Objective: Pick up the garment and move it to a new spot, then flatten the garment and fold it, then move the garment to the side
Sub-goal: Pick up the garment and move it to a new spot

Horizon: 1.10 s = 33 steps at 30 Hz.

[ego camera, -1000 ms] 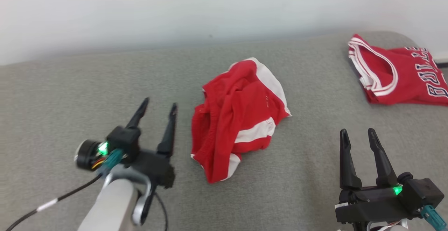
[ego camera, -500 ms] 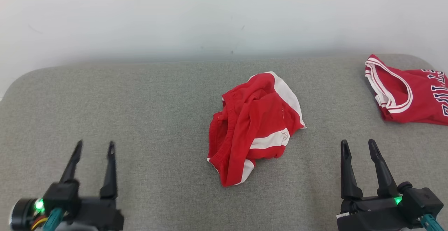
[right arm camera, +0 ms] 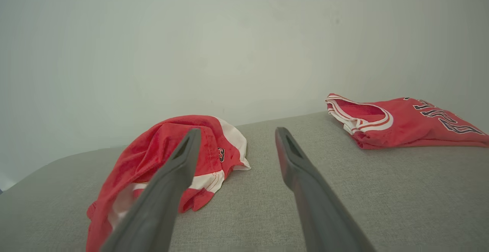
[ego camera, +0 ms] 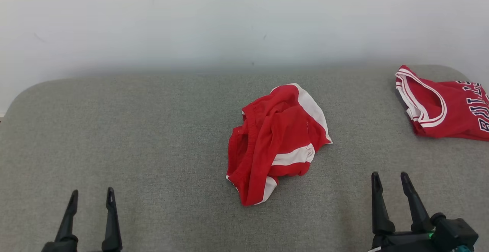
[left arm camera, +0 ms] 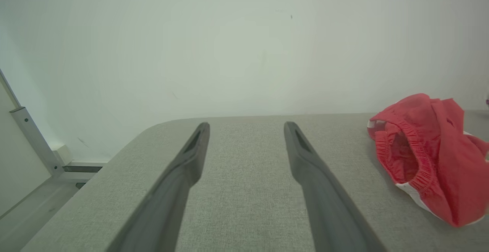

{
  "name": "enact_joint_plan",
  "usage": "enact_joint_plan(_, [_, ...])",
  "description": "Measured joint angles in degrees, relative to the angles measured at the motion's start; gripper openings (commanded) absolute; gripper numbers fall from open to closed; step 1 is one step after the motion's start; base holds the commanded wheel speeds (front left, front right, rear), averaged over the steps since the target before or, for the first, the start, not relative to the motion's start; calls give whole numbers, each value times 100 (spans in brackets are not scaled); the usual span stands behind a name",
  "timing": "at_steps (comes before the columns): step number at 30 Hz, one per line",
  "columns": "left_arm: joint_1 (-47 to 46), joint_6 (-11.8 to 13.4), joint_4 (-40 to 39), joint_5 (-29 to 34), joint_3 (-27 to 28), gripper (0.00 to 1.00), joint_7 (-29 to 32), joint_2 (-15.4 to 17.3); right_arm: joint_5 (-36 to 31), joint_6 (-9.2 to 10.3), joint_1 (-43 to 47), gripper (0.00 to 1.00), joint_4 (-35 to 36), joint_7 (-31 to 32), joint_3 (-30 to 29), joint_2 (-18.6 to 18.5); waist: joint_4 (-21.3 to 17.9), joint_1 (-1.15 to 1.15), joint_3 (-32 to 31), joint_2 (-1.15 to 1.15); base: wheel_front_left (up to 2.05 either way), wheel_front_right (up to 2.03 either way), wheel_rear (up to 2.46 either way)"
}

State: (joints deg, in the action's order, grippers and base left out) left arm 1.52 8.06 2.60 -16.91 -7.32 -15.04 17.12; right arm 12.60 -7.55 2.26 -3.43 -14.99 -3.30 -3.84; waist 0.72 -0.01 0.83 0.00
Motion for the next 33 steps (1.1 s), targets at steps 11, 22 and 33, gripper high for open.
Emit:
enact_joint_plan(11, [170, -152, 87, 357, 75, 100, 0, -200, -111, 0, 133, 100, -258, 0, 158, 25, -75, 0, -68, 0, 0, 0, 0])
enact_joint_plan(22, [267, -474, 126, 439, 137, 100, 0, -247, -172, 0, 147, 100, -287, 0, 183, 23, -64, 1, -121, 0, 0, 0, 0])
enact_joint_plan(33, [310, -615, 218, 538, 210, 100, 0, -358, -189, 0, 160, 100, -319, 0, 186, 9, -13, 1, -119, 0, 0, 0, 0])
